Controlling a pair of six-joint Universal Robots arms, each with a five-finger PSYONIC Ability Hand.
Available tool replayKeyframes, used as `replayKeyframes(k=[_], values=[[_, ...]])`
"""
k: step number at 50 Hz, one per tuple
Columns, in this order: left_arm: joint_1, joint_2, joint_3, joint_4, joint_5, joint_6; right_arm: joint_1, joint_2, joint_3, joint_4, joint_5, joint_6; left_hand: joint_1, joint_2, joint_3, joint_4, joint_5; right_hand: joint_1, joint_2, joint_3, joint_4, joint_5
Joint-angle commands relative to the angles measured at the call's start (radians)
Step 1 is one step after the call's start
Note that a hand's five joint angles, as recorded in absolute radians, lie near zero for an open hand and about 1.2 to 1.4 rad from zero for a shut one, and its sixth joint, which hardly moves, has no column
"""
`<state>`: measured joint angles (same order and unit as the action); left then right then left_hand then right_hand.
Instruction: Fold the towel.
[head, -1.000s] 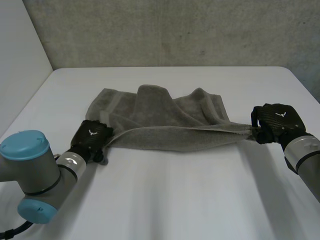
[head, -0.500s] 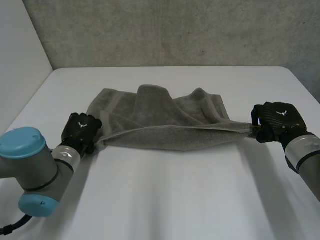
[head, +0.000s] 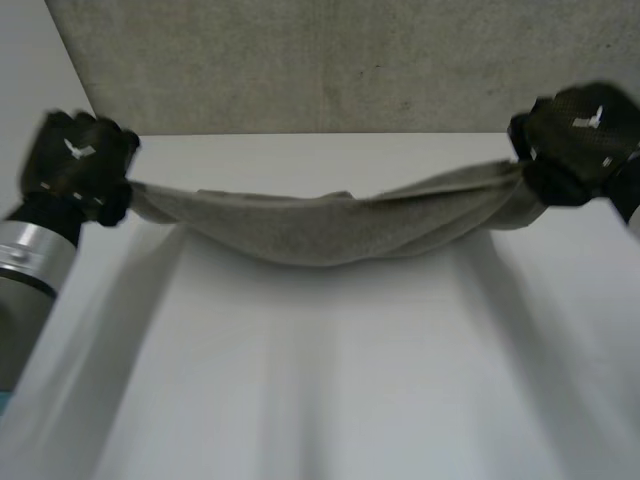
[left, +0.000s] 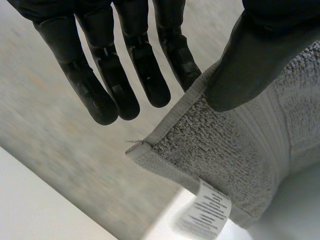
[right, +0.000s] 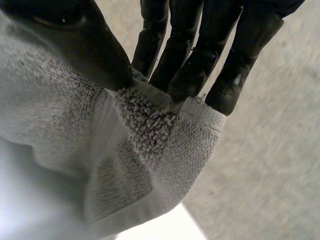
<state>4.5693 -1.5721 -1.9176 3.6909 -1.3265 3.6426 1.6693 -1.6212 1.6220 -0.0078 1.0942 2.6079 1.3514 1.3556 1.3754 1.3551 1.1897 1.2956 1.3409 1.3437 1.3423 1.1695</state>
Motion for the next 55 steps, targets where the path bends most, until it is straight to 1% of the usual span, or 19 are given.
replayKeyframes(k=[1, 6, 8, 11, 13, 15, 16, 17, 18, 20, 23, 25, 26, 28, 35, 39, 45, 50, 55], values=[[0.025, 0.156, -0.012, -0.104, 0.029, -0.021, -0.028, -0.017, -0.183, 0.204, -0.051, -0.032, 0.045, 0.041, 0.021, 0.041, 0.032, 0.101, 0.055, 0.053, 0.054, 0.052], [0.037, 0.159, -0.053, -0.17, 0.099, -0.045, -0.046, 0.06, -0.246, 0.359, -0.062, -0.112, 0.045, 0.041, 0.021, 0.041, 0.032, 0.101, 0.055, 0.053, 0.054, 0.052], [0.046, 0.155, -0.064, -0.169, 0.105, -0.044, -0.051, 0.127, -0.281, 0.451, -0.031, -0.22, 0.045, 0.041, 0.021, 0.041, 0.032, 0.101, 0.055, 0.053, 0.054, 0.052], [0.063, 0.124, -0.069, -0.164, 0.109, -0.045, -0.051, 0.156, -0.298, 0.5, -0.017, -0.276, 0.045, 0.041, 0.021, 0.041, 0.032, 0.101, 0.055, 0.053, 0.054, 0.052], [0.066, 0.085, -0.063, -0.164, 0.11, -0.042, -0.054, 0.237, -0.349, 0.577, 0.03, -0.359, 0.045, 0.041, 0.021, 0.041, 0.032, 0.101, 0.055, 0.053, 0.054, 0.052], [0.066, 0.038, -0.049, -0.164, 0.109, -0.039, -0.045, 0.285, -0.378, 0.592, 0.061, -0.376, 0.045, 0.041, 0.021, 0.041, 0.032, 0.101, 0.055, 0.053, 0.054, 0.052], [0.069, -0.009, -0.029, -0.16, 0.11, -0.038, -0.042, 0.332, -0.405, 0.595, 0.096, -0.377, 0.045, 0.041, 0.021, 0.041, 0.032, 0.101, 0.055, 0.053, 0.054, 0.052], [0.069, -0.061, 0.001, -0.158, 0.11, -0.038, -0.042, 0.333, -0.406, 0.595, 0.096, -0.377, 0.045, 0.041, 0.021, 0.041, 0.032, 0.101, 0.055, 0.053, 0.054, 0.052], [0.069, -0.062, 0.002, -0.158, 0.11, -0.038, -0.042, 0.38, -0.427, 0.595, 0.116, -0.377, 0.045, 0.041, 0.021, 0.041, 0.032, 0.101, 0.055, 0.053, 0.054, 0.052], [0.066, -0.194, 0.073, -0.154, 0.109, -0.036, -0.042, 0.427, -0.448, 0.591, 0.128, -0.371, 0.045, 0.041, 0.021, 0.041, 0.032, 0.101, 0.055, 0.053, 0.054, 0.052], [0.054, -0.261, 0.121, -0.154, 0.107, -0.036, -0.04, 0.527, -0.496, 0.571, 0.142, -0.359, 0.045, 0.041, 0.021, 0.041, 0.032, 0.101, 0.055, 0.053, 0.054, 0.052], [0.036, -0.395, 0.24, -0.154, 0.096, -0.038, -0.033, 0.573, -0.522, 0.554, 0.148, -0.342, 0.045, 0.041, 0.021, 0.041, 0.032, 0.101, 0.055, 0.053, 0.054, 0.052], [0.036, -0.396, 0.241, -0.154, 0.096, -0.038, -0.025, 0.611, -0.548, 0.54, 0.151, -0.316, 0.045, 0.041, 0.021, 0.041, 0.032, 0.101, 0.055, 0.053, 0.054, 0.052], [-0.002, -0.52, 0.359, -0.158, 0.093, -0.038, -0.016, 0.649, -0.576, 0.526, 0.158, -0.282, 0.045, 0.041, 0.021, 0.041, 0.032, 0.101, 0.055, 0.053, 0.054, 0.052], [-0.049, -0.698, 0.587, -0.166, 0.081, -0.036, 0.027, 0.8, -0.73, 0.509, 0.191, -0.203, 0.045, 0.041, 0.021, 0.041, 0.032, 0.101, 0.055, 0.053, 0.054, 0.052], [-0.059, -0.775, 0.707, -0.175, 0.046, -0.036, 0.041, 0.848, -0.783, 0.511, 0.211, -0.201, 0.045, 0.041, 0.021, 0.041, 0.032, 0.101, 0.055, 0.053, 0.054, 0.052], [-0.07, -0.795, 0.761, -0.192, 0.02, -0.038, 0.046, 0.857, -0.814, 0.511, 0.205, -0.193, 0.045, 0.041, 0.021, 0.041, 0.032, 0.101, 0.055, 0.053, 0.054, 0.052], [-0.072, -0.778, 0.756, -0.19, 0.015, -0.038, 0.056, 0.819, -0.83, 0.511, 0.202, -0.198, 0.045, 0.041, 0.021, 0.041, 0.032, 0.101, 0.055, 0.053, 0.054, 0.052], [-0.072, -0.688, 0.762, -0.175, 0.013, -0.048, 0.067, 0.767, -0.907, 0.476, 0.21, -0.192, 0.045, 0.041, 0.021, 0.041, 0.032, 0.101, 0.055, 0.053, 0.054, 0.052]])
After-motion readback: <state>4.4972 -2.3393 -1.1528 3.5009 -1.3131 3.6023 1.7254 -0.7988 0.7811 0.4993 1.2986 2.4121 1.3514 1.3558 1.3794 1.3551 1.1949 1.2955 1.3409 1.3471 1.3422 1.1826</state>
